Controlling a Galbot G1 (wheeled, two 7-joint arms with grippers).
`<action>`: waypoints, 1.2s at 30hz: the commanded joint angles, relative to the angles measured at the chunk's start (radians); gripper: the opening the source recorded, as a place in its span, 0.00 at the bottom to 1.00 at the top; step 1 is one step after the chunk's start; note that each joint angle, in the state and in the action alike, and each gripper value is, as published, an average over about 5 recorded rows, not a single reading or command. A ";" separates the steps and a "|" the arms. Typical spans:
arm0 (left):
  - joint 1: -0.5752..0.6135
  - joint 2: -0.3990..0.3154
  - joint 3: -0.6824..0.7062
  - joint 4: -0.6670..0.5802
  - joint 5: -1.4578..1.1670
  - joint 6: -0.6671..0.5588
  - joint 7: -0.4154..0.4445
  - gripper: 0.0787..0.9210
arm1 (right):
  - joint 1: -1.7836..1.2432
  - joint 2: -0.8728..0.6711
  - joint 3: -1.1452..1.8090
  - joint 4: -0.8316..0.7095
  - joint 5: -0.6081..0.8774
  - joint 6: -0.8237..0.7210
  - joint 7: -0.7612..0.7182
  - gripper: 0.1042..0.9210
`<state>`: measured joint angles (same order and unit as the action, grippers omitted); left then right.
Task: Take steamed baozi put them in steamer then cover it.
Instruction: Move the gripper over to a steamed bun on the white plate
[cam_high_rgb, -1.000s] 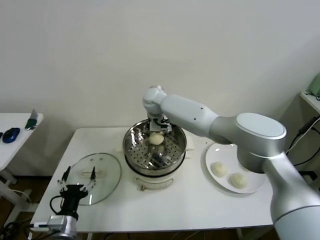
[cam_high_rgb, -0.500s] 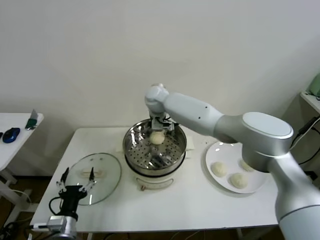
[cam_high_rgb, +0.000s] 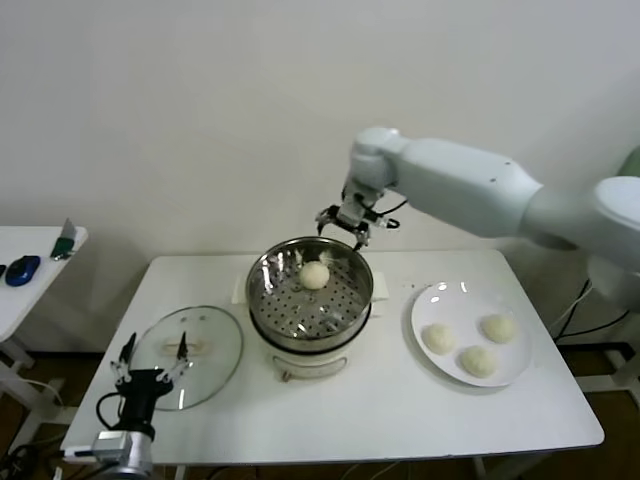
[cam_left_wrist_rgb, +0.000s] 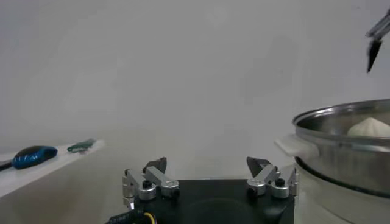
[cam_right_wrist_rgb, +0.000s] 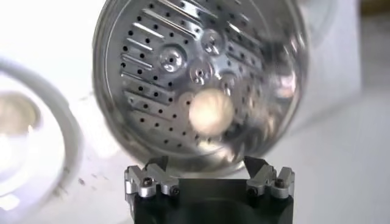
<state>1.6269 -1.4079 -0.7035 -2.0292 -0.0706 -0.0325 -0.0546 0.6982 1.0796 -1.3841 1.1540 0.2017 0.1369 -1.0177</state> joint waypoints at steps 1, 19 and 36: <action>-0.004 -0.005 0.005 -0.007 -0.002 0.005 0.000 0.88 | 0.086 -0.316 -0.178 0.169 0.403 -0.409 0.014 0.88; 0.026 -0.013 -0.014 -0.018 0.002 0.006 -0.002 0.88 | -0.467 -0.370 0.130 0.014 0.029 -0.356 -0.030 0.88; 0.027 -0.018 -0.017 -0.008 0.005 0.004 -0.003 0.88 | -0.533 -0.230 0.201 -0.160 -0.033 -0.300 -0.023 0.88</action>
<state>1.6551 -1.4279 -0.7204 -2.0411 -0.0656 -0.0267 -0.0572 0.2309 0.8094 -1.2372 1.0764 0.2099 -0.1734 -1.0402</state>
